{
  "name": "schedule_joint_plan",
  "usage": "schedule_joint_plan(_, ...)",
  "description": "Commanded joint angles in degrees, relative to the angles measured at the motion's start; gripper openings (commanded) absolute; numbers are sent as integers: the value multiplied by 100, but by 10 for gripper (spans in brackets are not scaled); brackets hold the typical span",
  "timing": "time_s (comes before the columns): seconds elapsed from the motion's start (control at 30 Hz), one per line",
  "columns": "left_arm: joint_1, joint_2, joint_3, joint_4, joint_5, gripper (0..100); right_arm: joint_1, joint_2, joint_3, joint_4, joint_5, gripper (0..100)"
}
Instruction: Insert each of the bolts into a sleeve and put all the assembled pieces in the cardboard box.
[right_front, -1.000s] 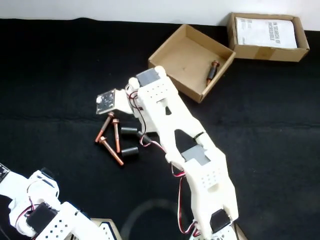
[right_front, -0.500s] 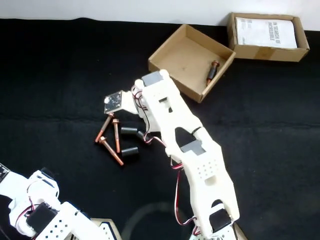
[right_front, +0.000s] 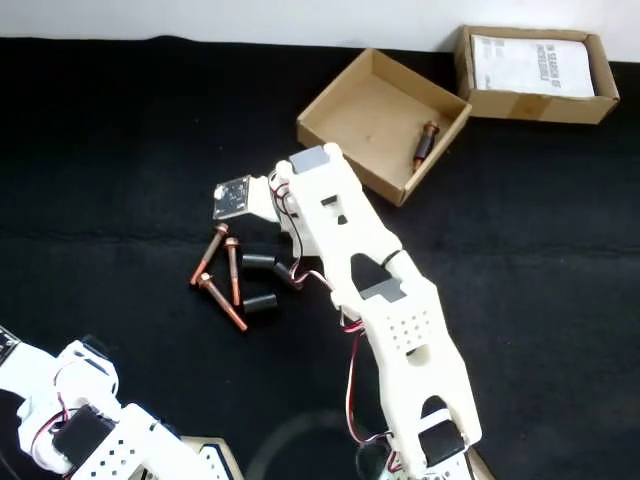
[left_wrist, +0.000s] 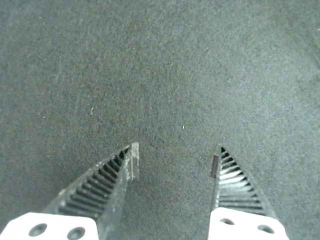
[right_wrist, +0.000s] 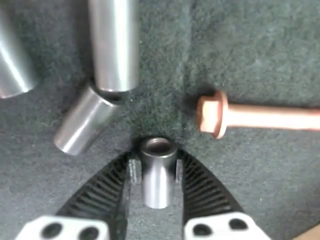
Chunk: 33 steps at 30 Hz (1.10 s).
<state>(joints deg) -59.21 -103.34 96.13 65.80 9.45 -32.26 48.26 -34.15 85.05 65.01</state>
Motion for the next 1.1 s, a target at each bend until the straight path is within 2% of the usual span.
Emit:
schedule_joint_plan(0.0,-4,-57,92,-79,18,245,22,-48,-110,101,26,5)
schedule_joint_plan(0.3,13,-57,92,-79,18,245,347,-927,-2457,1121,-554,6)
schedule_joint_plan(0.43,13,-48,92,-79,18,245,435,-1147,-3380,1613,-1257,6)
schedule_joint_plan(0.5,13,-48,92,-79,18,245,567,-1358,-3732,1604,-1890,6)
schedule_joint_plan(0.87,171,-40,92,-44,18,245,1429,-3231,-3934,1604,-4378,6)
schedule_joint_plan(0.93,171,-40,92,-44,18,245,1604,-3538,-3934,1604,-4651,6)
schedule_joint_plan(1.07,171,-40,92,-44,18,245,1842,-4171,-3925,1604,-4695,6)
